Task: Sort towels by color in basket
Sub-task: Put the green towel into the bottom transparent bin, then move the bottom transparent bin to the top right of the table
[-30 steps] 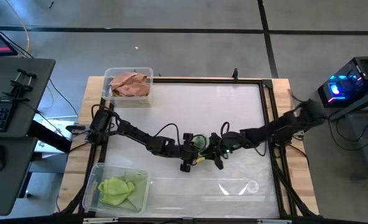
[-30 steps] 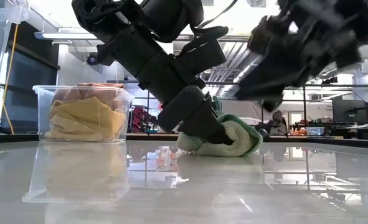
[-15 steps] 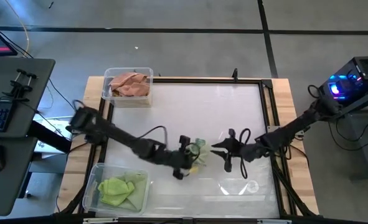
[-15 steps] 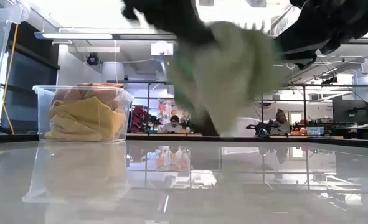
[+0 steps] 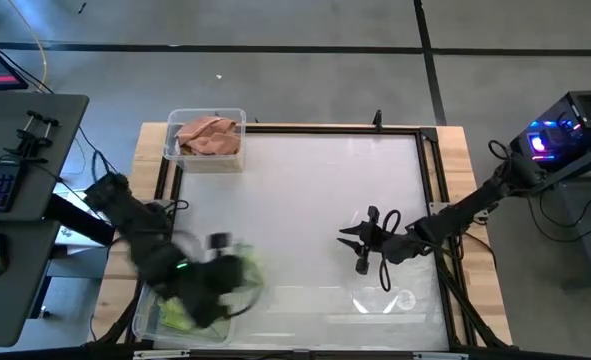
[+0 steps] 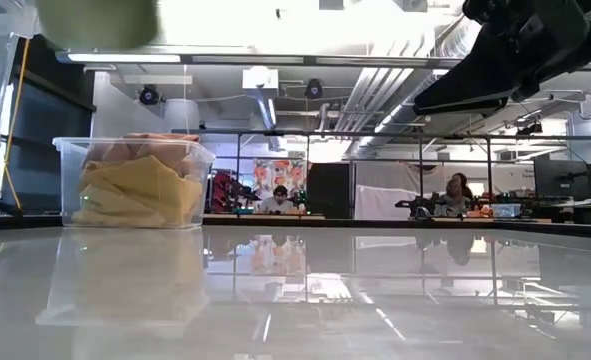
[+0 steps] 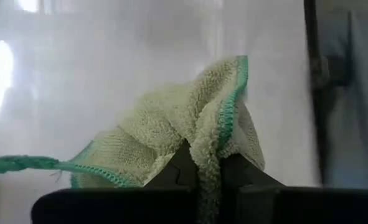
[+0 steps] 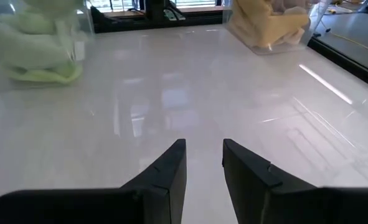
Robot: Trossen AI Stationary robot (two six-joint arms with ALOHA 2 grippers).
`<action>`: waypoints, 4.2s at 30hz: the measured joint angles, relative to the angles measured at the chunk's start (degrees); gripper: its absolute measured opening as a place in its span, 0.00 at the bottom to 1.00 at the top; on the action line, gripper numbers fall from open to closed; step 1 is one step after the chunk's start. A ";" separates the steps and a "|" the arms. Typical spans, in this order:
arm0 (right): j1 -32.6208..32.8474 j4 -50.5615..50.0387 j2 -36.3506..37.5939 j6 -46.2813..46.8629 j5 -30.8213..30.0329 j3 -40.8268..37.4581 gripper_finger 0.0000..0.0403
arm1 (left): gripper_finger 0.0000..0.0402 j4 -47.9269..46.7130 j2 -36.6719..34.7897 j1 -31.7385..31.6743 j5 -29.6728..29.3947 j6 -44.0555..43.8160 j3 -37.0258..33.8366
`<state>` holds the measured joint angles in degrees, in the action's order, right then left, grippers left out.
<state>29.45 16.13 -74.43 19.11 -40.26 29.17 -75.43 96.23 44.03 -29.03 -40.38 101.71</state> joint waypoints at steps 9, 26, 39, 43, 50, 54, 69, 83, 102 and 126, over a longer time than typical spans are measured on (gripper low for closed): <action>-1.83 0.12 0.00 -0.14 -0.25 0.00 0.25 | 0.01 -12.45 1.59 16.84 11.15 -52.36 2.19; -4.33 2.28 0.02 -2.68 1.45 0.00 0.25 | 0.05 -14.84 13.12 11.86 12.92 -44.05 2.20; -4.31 2.12 0.02 -2.64 4.68 0.00 0.25 | 0.39 -14.61 10.94 1.26 16.95 -31.14 -4.08; -4.31 2.11 0.02 -2.68 4.71 0.00 0.25 | 0.49 -13.61 7.15 2.83 18.57 -37.34 -6.98; -4.31 2.11 0.02 -2.68 4.71 0.00 0.25 | 0.56 -11.53 0.40 9.12 20.44 -50.80 -10.07; -4.31 2.11 0.02 -2.68 4.71 0.00 0.25 | 0.53 -11.50 -1.67 12.41 19.47 -57.11 -11.31; -4.31 2.11 0.02 -2.67 4.71 0.00 0.25 | 0.26 11.67 -1.68 11.33 20.40 -58.83 -30.33; -4.33 2.13 0.02 -2.55 4.69 0.00 0.25 | 0.53 12.70 -15.01 9.22 26.67 -63.40 -31.06; -4.33 2.38 0.02 -1.19 4.70 0.00 0.25 | 0.37 25.33 -9.87 3.60 31.89 -45.07 -36.32; -11.50 -13.90 -31.41 -35.68 41.36 45.56 0.25 | 0.27 11.24 -10.44 8.29 1.70 -26.40 -22.26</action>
<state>17.96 2.23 -105.85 -16.58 1.10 74.73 -64.19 85.79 52.33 -27.33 -66.79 79.45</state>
